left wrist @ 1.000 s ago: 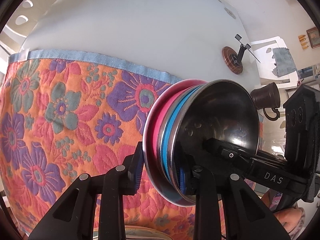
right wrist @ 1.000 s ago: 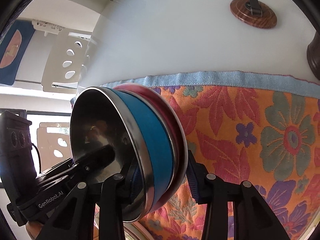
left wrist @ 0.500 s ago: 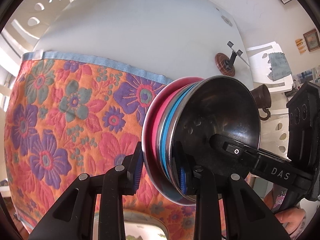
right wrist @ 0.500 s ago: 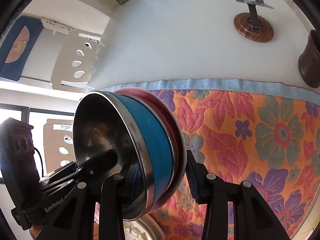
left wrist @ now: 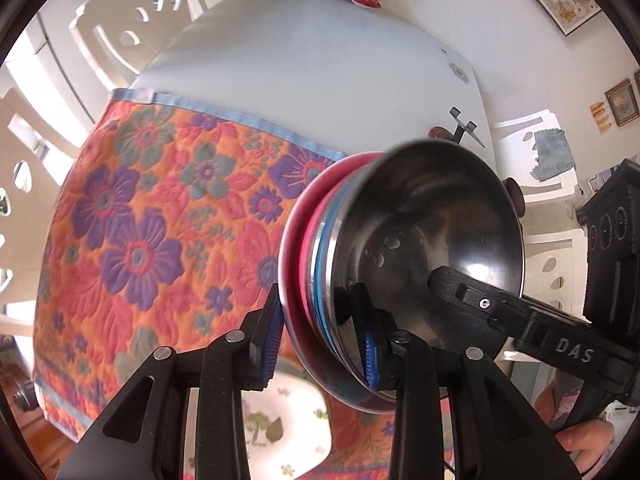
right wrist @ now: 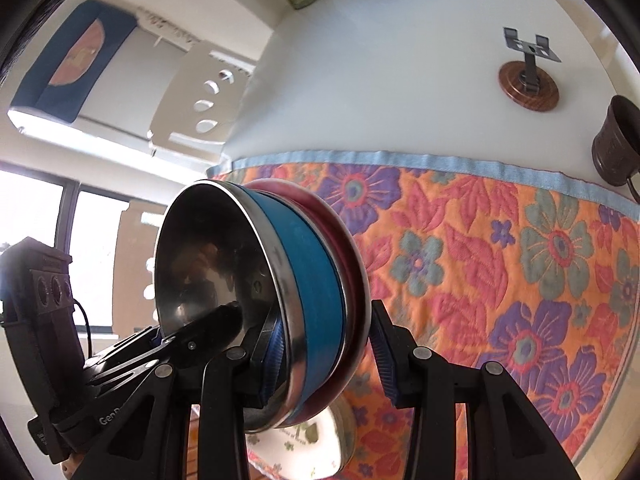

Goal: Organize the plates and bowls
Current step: 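Carry the nested bowl stack with both tools onto the plate stack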

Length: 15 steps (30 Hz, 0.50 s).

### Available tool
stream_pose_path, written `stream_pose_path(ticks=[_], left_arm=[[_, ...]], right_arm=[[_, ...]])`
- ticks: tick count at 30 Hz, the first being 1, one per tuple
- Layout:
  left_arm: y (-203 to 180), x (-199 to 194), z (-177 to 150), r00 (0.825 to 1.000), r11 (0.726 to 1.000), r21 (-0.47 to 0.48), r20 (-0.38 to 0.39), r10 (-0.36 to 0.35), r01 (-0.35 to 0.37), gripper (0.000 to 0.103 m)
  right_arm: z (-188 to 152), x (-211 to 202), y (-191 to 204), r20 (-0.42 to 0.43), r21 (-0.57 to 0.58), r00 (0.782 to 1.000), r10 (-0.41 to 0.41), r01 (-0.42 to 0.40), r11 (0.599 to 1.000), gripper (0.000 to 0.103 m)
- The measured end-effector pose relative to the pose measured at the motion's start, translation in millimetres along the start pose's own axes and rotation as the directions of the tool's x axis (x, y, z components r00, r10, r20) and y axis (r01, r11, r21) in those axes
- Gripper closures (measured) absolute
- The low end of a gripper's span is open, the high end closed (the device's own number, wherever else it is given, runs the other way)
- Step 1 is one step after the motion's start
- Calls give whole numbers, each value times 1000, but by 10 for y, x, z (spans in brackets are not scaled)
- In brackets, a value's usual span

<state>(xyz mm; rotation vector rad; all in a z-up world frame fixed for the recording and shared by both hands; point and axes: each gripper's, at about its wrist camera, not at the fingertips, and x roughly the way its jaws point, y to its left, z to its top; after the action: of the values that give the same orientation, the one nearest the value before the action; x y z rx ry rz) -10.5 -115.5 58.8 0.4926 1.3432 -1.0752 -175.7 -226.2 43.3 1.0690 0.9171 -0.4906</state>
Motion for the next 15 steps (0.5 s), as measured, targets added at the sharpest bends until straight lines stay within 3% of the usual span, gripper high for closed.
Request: stream_pose_path(ticks=[8,15], left_arm=[[219,-195,-326,999,998,41,-8,-40,41,72],[602,-156,-727,992,992,83,-85,-89,97,73]], right_arm=[[-482,-95,324,30,12,999,-45,45,999,62],[-1023,66,504,21,88,996,-82,80,993,62]])
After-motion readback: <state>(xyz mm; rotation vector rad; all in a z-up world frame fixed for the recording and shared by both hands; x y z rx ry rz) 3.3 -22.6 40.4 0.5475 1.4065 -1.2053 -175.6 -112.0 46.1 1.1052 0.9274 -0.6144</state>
